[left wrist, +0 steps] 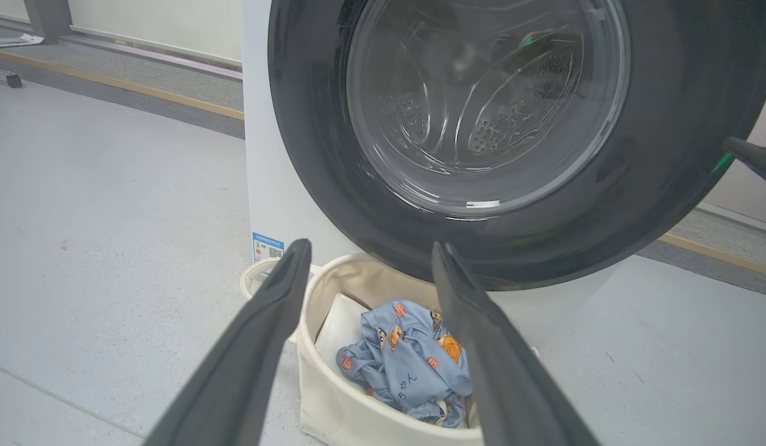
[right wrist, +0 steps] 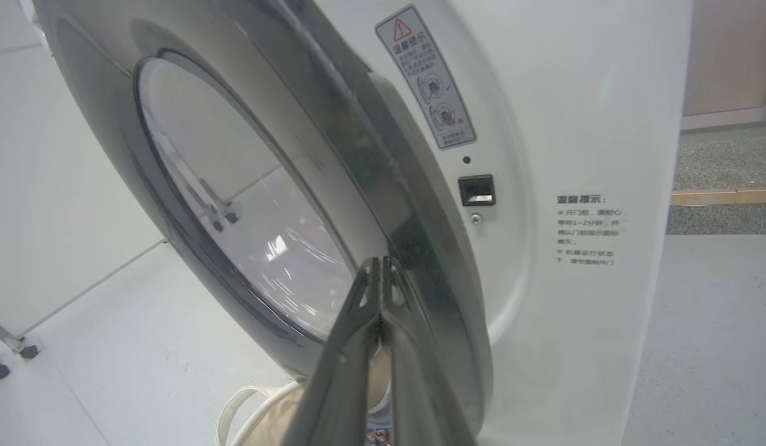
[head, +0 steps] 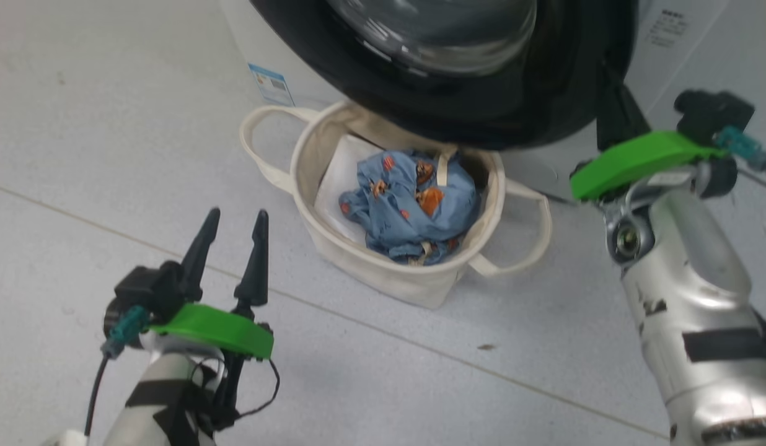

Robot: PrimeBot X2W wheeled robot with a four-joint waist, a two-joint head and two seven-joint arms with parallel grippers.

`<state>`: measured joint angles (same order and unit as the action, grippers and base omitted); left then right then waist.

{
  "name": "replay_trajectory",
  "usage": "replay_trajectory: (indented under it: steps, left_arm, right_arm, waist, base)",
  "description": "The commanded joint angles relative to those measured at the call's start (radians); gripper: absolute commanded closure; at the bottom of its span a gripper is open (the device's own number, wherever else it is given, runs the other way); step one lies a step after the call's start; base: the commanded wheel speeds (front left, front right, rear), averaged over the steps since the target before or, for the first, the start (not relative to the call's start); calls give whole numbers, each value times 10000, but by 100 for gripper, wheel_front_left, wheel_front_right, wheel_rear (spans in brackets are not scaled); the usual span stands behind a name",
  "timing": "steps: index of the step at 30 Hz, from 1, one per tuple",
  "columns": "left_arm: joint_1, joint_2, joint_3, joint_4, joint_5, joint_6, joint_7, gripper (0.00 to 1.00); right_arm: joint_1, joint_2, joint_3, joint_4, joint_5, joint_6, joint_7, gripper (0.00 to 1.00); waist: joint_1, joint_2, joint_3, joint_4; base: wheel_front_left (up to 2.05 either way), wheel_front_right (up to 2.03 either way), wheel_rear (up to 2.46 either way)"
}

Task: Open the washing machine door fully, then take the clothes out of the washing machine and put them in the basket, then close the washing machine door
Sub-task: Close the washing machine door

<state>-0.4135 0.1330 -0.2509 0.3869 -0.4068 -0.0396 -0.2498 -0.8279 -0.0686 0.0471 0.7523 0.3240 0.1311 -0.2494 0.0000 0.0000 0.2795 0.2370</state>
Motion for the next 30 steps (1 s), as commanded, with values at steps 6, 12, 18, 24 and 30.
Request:
replay_trajectory:
  steps: [6,12,18,24,30]
  left_arm:
    - [-725,83,593,-488,157,-39,-120,0]
    - [-952,-79,702,-467,322,-111,-120,0]
    - [-1089,-245,773,-407,458,-196,-120,0]
    - [-1115,-351,892,-329,579,-276,-120,0]
    - [-1110,-429,1004,-183,691,-387,-120,0]
  right_arm:
    - [-1324,181,-573,255,-405,-4,-123,100]
    - [-2030,182,-1460,609,-848,-4,-123,100]
    - [-2444,182,-1860,710,-1167,-4,-123,100]
    - [-2615,182,-2097,681,-1302,-4,-124,100]
    - [-2493,183,-1991,707,-1255,-4,-124,17]
  waist:
    - [0,0,780,-200]
    - [0,0,1119,-120]
    - [0,0,1366,26]
    - [0,0,1459,78]
    - [0,0,1242,68]
  base:
    - [0,0,0]
    - [0,0,0]
    - [0,0,0]
    - [0,0,0]
    - [0,0,0]
